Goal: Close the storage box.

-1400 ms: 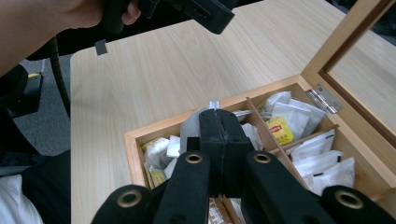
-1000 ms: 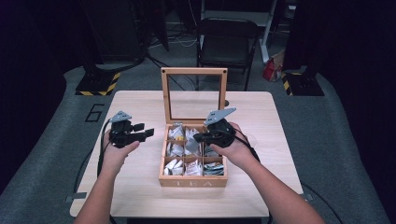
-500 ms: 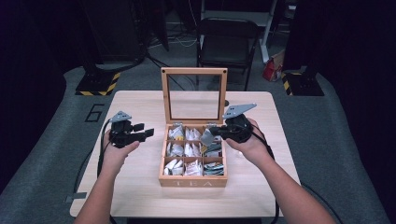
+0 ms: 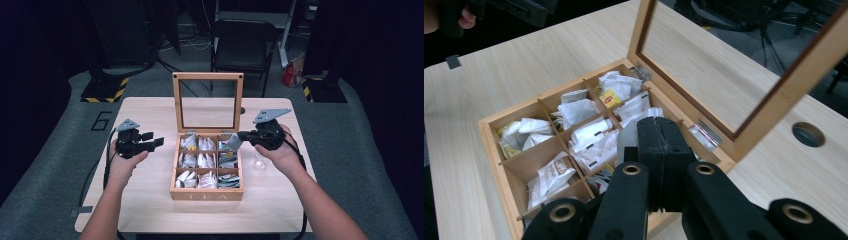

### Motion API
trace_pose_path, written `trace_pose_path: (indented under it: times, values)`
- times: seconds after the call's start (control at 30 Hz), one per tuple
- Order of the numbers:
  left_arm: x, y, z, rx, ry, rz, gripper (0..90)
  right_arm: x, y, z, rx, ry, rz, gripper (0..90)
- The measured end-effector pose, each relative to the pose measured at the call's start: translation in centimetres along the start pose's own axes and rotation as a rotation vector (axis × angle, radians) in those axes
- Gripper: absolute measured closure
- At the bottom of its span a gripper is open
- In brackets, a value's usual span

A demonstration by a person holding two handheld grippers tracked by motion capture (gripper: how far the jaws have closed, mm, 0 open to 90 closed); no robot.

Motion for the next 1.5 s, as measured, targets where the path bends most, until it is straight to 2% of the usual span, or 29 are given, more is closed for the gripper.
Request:
trace_pose_path:
  times: [0.23, 0.3, 0.57, 0.6, 0.73, 0.77, 1.1, 1.5]
  values:
    - [0.0, 0.0, 0.0, 0.001, 0.004, -0.004, 43.0, -1.1, -0.3, -1.8, -0.008, -0.043, 0.012, 90.0]
    - [0.0, 0.0, 0.0, 0.003, 0.003, -0.004, 43.0, -1.4, -0.3, -2.4, -0.008, -0.059, 0.03, 90.0]
    - [0.2, -0.2, -0.1, 0.004, 0.008, -0.008, 43.0, -2.8, -0.5, -4.3, -0.027, -0.098, 0.026, 90.0]
    - [0.2, -0.2, 0.0, 0.002, 0.009, -0.009, 43.0, -2.9, -0.6, -4.5, -0.024, -0.112, 0.041, 90.0]
    - [0.2, -0.2, 0.0, 0.004, 0.009, -0.008, 43.0, -3.5, -0.9, -5.1, -0.019, -0.131, 0.043, 90.0]
    - [0.2, -0.3, 0.0, 0.001, 0.014, -0.02, 43.0, -3.6, -1.0, -5.2, -0.025, -0.132, 0.038, 90.0]
    - [0.4, -0.3, -0.1, 0.004, 0.019, -0.021, 43.0, -4.5, -2.0, -5.8, -0.004, -0.179, 0.062, 90.0]
    - [0.4, -0.3, -0.1, 0.0, 0.022, -0.02, 43.0, -5.3, -3.2, -6.0, 0.016, -0.203, 0.067, 90.0]
Point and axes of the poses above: each handheld gripper's, and its own axes: z roughly forward along the jaws, y roughly out of its top, x roughly to its left, the point moved 1 cm from there along z, roughly forward along the jaws, and after that the axes turned 12 degrees about -x, right-handed, at the moved point
